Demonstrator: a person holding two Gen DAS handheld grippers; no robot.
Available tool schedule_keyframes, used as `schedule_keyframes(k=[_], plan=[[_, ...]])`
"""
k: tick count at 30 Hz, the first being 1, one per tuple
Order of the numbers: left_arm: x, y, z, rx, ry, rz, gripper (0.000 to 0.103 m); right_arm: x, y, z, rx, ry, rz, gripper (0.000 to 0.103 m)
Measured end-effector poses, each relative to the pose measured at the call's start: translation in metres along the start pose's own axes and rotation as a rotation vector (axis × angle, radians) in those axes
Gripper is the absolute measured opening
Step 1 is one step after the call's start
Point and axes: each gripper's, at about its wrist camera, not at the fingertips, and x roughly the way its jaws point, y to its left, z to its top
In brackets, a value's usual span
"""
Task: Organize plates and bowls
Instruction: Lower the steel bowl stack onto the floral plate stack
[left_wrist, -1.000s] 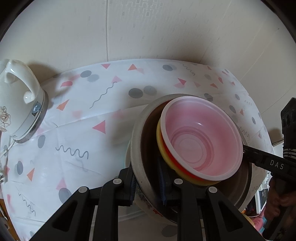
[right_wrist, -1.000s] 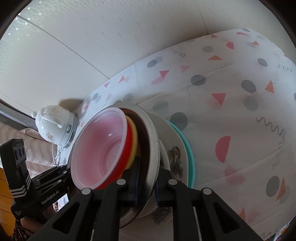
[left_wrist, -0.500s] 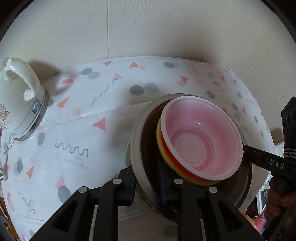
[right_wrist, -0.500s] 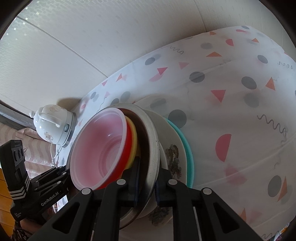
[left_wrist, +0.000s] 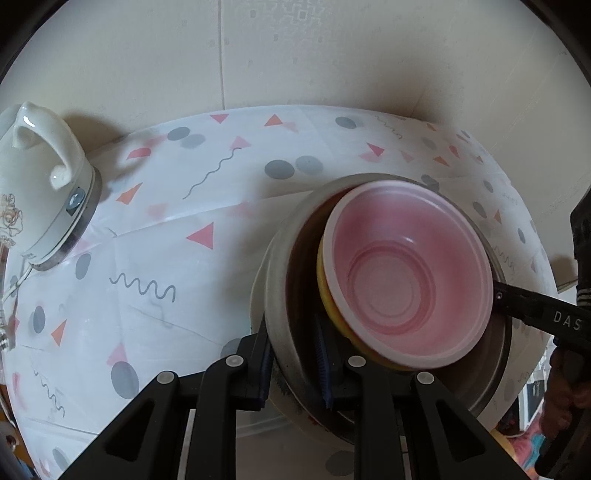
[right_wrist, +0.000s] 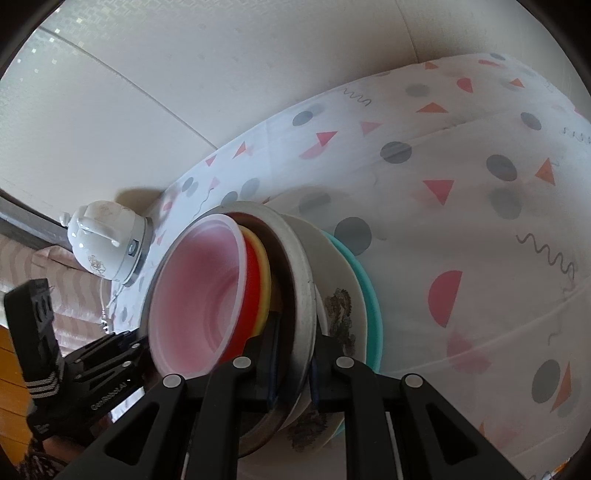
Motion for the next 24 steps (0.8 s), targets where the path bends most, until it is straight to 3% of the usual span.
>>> schedule_keyframes(k=[9,12,15,21,24], plan=[[-0.002,0.002,-0.001,-0.056,-0.003,0.028,0.021,-0.008,-0.010,0.001,-0.020,0.046,0.067,0.018],[-0.004,0.001,-0.005,-0.079,0.005,0.036,0.021,-0.004,-0.004,0.002,-0.088,0.064,0.031,0.012],[-0.004,-0.001,-0.007,-0.100,0.012,0.058,0.019,0.000,-0.009,0.007,-0.067,0.081,0.072,0.011],[-0.005,-0.004,-0.007,-0.125,0.015,0.087,0.019,0.003,-0.010,0.013,-0.102,0.121,0.091,0.011],[-0.007,-0.001,-0.010,-0.122,0.014,0.067,0.019,0.001,-0.004,0.011,-0.127,0.104,0.054,0.014]])
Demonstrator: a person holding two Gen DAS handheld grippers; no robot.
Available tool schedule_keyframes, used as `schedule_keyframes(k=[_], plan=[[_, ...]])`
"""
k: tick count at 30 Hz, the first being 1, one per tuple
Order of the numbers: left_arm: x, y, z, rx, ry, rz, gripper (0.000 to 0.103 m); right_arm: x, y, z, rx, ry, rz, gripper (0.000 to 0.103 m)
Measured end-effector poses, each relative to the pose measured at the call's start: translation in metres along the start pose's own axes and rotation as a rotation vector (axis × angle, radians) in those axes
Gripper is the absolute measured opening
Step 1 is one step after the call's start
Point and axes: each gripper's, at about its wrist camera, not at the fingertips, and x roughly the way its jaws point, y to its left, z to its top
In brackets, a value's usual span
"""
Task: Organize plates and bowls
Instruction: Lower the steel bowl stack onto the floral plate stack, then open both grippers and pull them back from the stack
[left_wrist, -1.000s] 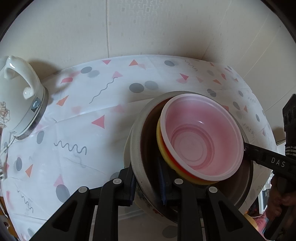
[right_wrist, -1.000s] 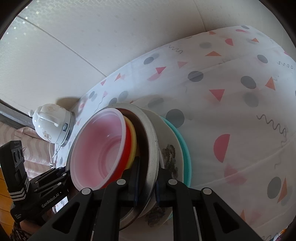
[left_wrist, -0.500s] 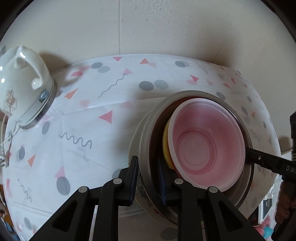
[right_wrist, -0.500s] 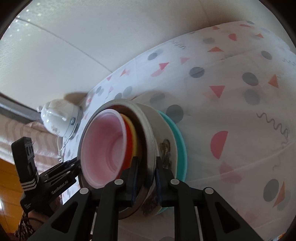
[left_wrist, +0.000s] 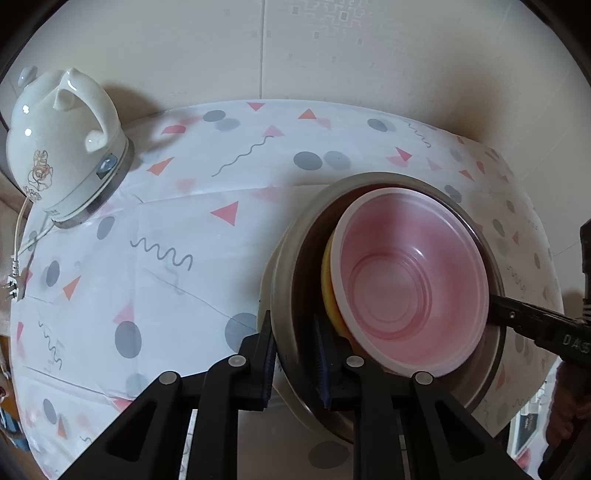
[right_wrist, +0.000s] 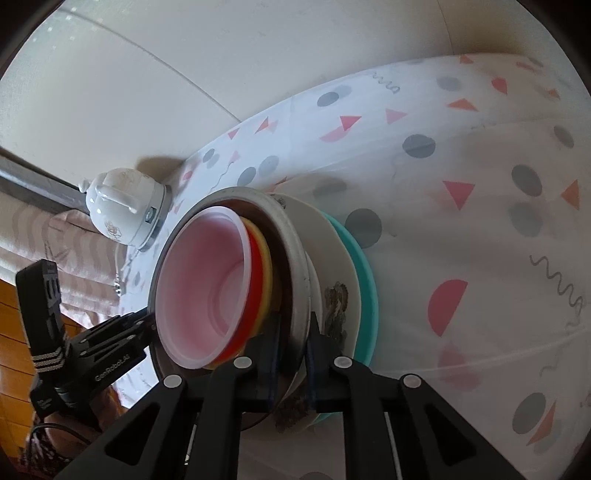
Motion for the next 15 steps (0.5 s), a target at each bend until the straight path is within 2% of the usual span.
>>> schedule_keyframes(k=[3,6,8,10,11,15], plan=[[-0.001,0.002,-0.002,0.032,0.004,-0.032,0.020,-0.001,0.008,-0.006,-0.020,-0.035,-0.058,0.015],[-0.005,0.003,-0.005,0.072,0.005,-0.061,0.023,-0.004,0.006,-0.014,0.045,-0.075,-0.086,0.016],[-0.011,0.003,-0.009,0.097,-0.002,-0.074,0.029,-0.008,0.005,-0.021,0.090,-0.103,-0.107,0.020],[-0.016,0.003,-0.014,0.118,-0.019,-0.088,0.046,-0.011,0.007,-0.031,0.110,-0.128,-0.130,0.021],[-0.019,0.003,-0.016,0.127,-0.025,-0.097,0.050,-0.011,0.007,-0.034,0.113,-0.133,-0.140,0.022],[-0.030,0.002,-0.030,0.170,-0.045,-0.127,0.054,-0.017,0.013,-0.051,0.132,-0.169,-0.176,0.024]])
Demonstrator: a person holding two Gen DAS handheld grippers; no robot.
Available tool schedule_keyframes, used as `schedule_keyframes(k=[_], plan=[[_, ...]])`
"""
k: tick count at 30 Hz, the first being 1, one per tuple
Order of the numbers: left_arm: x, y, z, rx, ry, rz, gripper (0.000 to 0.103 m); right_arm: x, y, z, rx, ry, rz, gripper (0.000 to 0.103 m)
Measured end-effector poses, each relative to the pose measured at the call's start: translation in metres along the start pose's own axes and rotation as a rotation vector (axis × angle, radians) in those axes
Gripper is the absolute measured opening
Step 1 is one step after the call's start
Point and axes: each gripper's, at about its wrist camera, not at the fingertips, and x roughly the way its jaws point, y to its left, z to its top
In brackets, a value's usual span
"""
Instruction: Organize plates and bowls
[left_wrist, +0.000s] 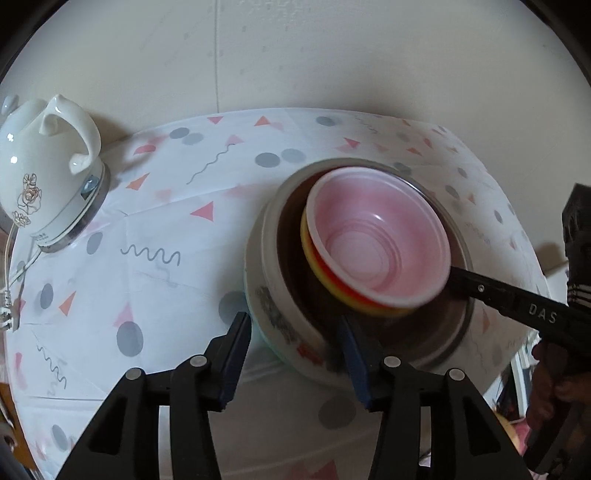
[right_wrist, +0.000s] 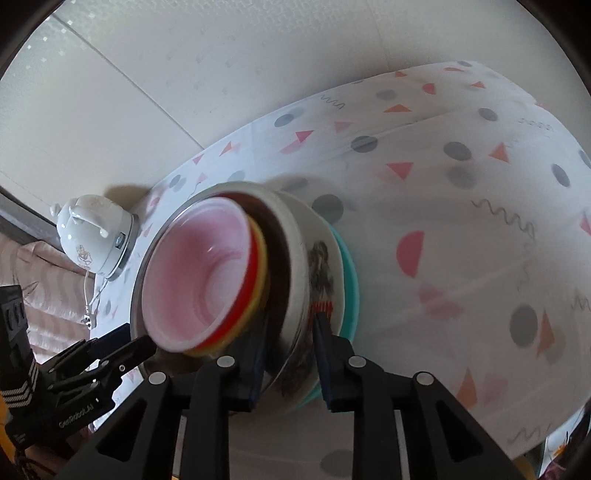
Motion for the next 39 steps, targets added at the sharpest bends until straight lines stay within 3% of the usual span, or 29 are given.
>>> schedule_keyframes(k=[2,10,20,24,32,35,37,39], plan=[[-0.007,0.000,-0.005,0.001,-0.014,-0.009,0.065,-0.004,0.004,-0.007,0.000,-0.018,-0.018,0.024],[-0.029,0.010,-0.024,0.012,-0.042,-0.032,0.073,-0.027,0.019,-0.027,0.035,-0.114,-0.093,0.029],[-0.068,0.011,-0.037,0.070,-0.124,0.021,0.098,-0.054,0.062,-0.068,-0.022,-0.216,-0.150,0.036],[-0.077,0.016,-0.042,0.045,-0.140,0.004,0.100,-0.059,0.075,-0.083,-0.055,-0.245,-0.185,0.041],[-0.086,0.016,-0.051,0.050,-0.158,0.045,0.103,-0.066,0.092,-0.116,-0.089,-0.272,-0.235,0.041],[-0.089,0.016,-0.056,0.050,-0.167,0.080,0.103,-0.069,0.094,-0.125,-0.098,-0.291,-0.266,0.052],[-0.089,0.015,-0.057,0.061,-0.161,0.090,0.103,-0.071,0.094,-0.128,-0.099,-0.309,-0.280,0.068],[-0.089,0.016,-0.058,0.065,-0.160,0.084,0.103,-0.074,0.094,-0.130,-0.100,-0.323,-0.287,0.069]])
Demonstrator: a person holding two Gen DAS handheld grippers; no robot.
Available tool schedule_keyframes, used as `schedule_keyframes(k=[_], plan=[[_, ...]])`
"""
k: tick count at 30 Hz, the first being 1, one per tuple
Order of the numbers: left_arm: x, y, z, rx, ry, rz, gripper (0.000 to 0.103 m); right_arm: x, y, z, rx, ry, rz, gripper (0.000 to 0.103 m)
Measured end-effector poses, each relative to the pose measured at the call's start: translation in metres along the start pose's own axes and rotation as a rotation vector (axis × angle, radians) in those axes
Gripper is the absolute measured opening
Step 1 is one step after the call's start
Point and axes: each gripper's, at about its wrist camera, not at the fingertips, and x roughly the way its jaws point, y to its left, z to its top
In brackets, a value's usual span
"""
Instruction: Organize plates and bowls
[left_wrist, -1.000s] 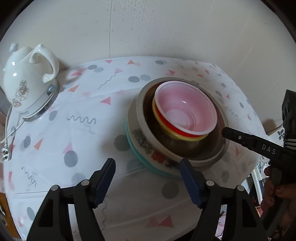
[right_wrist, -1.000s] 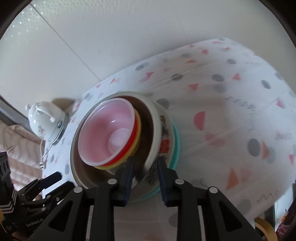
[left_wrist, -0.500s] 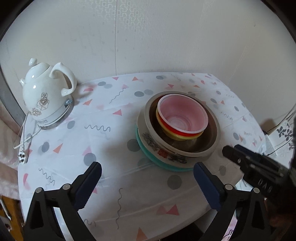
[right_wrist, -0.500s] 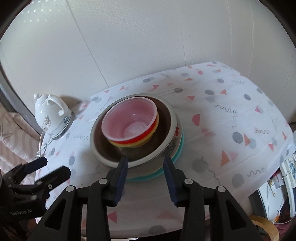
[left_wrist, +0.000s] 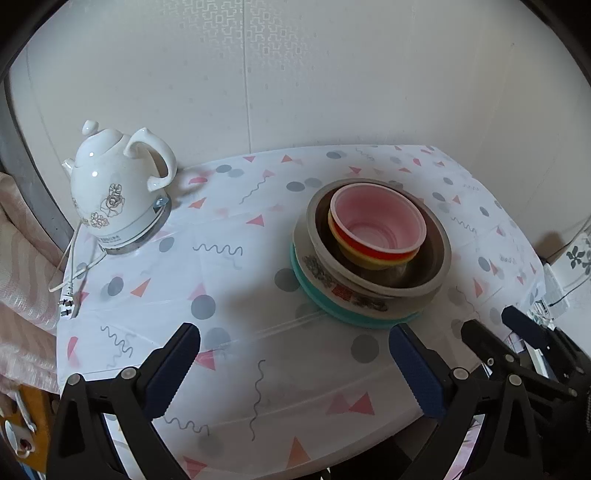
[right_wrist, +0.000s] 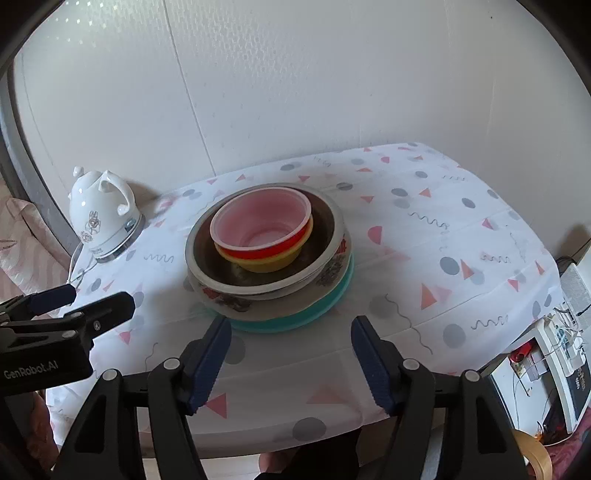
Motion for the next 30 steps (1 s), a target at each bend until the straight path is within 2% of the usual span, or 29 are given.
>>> schedule_keyframes(k=[13,24,30], plan=[[-0.0079,0.0015,-0.0033,-0.023,-0.030,0.012,0.103,-0.0023,0.0050,-0.0059,-0.029,-0.006,-0.011,0.069],[-0.0078,0.0012,-0.0044,-0.027,-0.033,0.054,0.103,-0.0019,0.0046,-0.0072,-0.020,0.004,-0.005,0.069],[-0.0075,-0.0041,-0.0046,0.006,-0.037,0.106,0.103,-0.0012,0.0043,-0.0080,-0.016,0.006,-0.005,0.069]])
